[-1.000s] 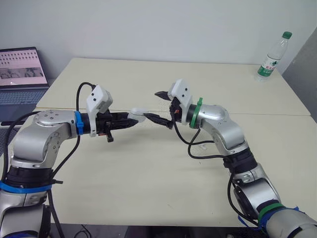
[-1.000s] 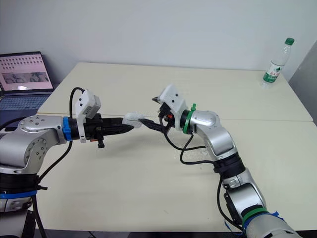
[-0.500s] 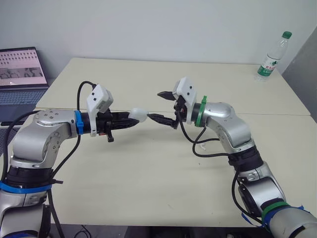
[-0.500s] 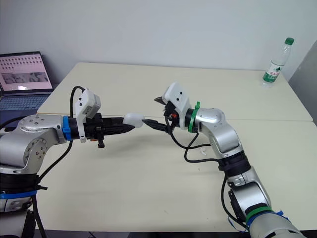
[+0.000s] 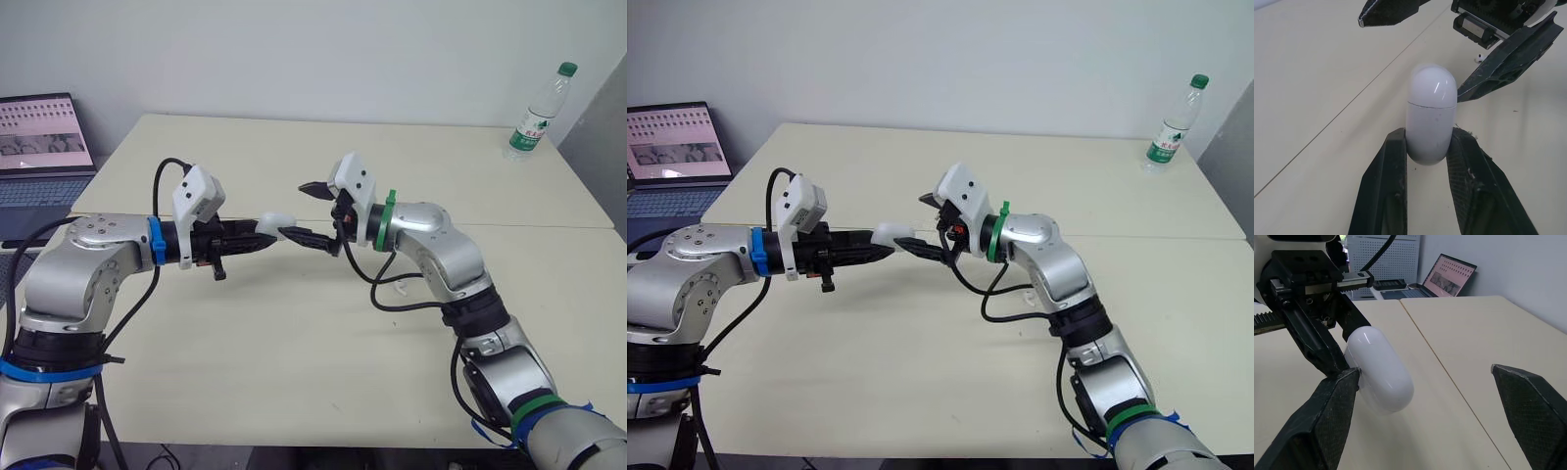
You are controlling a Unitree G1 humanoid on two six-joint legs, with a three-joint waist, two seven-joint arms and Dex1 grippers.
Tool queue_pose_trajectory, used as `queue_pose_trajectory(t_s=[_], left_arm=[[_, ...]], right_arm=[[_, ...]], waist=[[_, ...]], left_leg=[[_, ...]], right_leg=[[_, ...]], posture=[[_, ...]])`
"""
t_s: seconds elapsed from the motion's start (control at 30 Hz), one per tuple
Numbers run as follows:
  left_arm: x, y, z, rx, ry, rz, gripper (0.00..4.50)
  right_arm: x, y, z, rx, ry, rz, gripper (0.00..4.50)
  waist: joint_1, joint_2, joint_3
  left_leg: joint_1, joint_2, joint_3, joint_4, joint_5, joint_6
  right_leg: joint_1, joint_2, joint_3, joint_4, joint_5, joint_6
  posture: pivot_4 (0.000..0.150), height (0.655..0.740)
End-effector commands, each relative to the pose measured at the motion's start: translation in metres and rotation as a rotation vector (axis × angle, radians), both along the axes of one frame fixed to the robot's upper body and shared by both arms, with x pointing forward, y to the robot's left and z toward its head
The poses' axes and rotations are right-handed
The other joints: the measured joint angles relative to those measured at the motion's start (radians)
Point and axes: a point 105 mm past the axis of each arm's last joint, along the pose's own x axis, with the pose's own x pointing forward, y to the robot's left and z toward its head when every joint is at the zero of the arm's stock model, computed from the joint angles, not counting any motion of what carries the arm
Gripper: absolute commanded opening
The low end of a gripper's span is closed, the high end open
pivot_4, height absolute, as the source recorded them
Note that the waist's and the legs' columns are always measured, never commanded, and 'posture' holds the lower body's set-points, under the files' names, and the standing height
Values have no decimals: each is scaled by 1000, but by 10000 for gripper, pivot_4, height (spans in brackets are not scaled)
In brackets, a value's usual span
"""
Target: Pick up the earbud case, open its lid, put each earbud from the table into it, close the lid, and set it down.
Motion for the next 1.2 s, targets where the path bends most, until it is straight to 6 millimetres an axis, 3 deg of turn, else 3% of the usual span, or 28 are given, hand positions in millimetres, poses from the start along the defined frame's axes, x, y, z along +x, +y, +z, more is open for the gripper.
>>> queue_pose_trajectory(t_s=[0.03,0.4,0.5,0.6,0.7,0.87,1.0,1.2], left_arm=[[-7,-5,11,-6,-48,-42,7510],[-6,-2,8,-19,-68,-11,7510],[8,4,10,-25,-179,86,7510],[18,8,15,-84,-295,209,7510],[19,6,13,-144,-373,302,7510],[15,-2,8,-238,-435,440,7510],[11,-8,11,-297,-448,493,7510],[11,-13,16,-312,-461,499,7510]], right_arm=[[5,-4,22,45,-54,-20,44725],[4,-22,32,101,57,20,44725],[0,-43,14,69,161,7,44725],[2,-74,-19,15,252,-101,44725],[-14,-96,-54,-44,304,-159,44725],[-40,-117,-99,-83,363,-278,44725],[-42,-132,-113,-100,317,-403,44725],[-29,-145,-115,-82,247,-517,44725]], waist=[[0,0,0],[0,0,0],[7,0,0],[18,-1,-1],[21,-1,-1],[15,-1,-1],[15,-1,-1],[15,-2,-1]], left_leg=[[0,0,0,0,0,0],[0,0,0,0,0,0],[0,0,0,0,0,0],[0,-1,0,0,0,0],[-2,-1,-1,0,0,0],[-6,0,-1,1,0,0],[-5,0,-1,1,0,0],[2,-1,1,1,0,0]], right_leg=[[0,0,0,0,0,0],[0,0,0,-1,0,0],[0,-1,0,-1,0,0],[1,-2,-1,-3,0,0],[1,-3,-1,-3,0,0],[-3,-3,-1,-2,0,0],[-2,-2,-1,-1,1,1],[4,-1,2,-2,1,3]], posture=[[1500,7400],[1500,7400],[1500,7400],[1500,7400],[1500,7400],[1500,7400],[1500,7400],[1500,7400]])
